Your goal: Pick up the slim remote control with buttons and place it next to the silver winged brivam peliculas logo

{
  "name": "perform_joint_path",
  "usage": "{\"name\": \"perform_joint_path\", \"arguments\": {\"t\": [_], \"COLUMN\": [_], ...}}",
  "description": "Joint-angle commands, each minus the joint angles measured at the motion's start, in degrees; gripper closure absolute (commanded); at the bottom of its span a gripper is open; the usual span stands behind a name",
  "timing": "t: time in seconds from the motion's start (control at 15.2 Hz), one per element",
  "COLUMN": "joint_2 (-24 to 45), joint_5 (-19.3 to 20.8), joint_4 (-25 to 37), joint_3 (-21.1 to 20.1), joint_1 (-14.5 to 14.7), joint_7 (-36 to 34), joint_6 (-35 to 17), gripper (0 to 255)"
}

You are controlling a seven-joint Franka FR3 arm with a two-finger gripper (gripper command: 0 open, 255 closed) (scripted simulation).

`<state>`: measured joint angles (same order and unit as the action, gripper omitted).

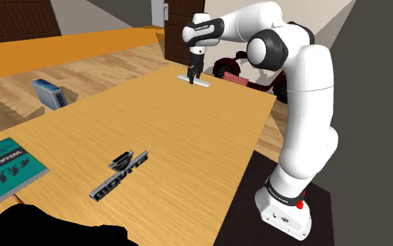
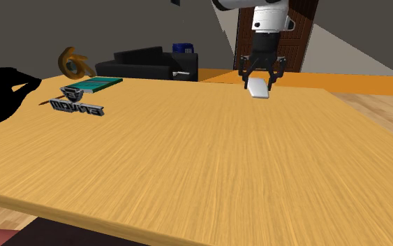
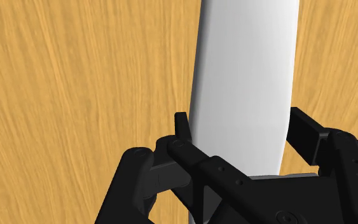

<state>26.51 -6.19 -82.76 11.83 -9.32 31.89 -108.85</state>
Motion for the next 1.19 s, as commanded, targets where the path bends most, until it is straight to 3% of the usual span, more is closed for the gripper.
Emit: {"name": "perform_joint_path", "arguments": {"t": [0.0,0.79,1.12], "joint_2": [-0.2,-0.5,-11.4], "joint_5": [0.1,0.3,2.6], "joint_4": [1.2,9.4,-6.4], "joint_3": [0.1,0.2,-0.6], "joint_1": [-0.1,-0.5,4.1], "joint_7": [0.1,-0.3,-4.9], "joint_6": [1.4,9.9,4.7], "gripper": [255,255,255]}}
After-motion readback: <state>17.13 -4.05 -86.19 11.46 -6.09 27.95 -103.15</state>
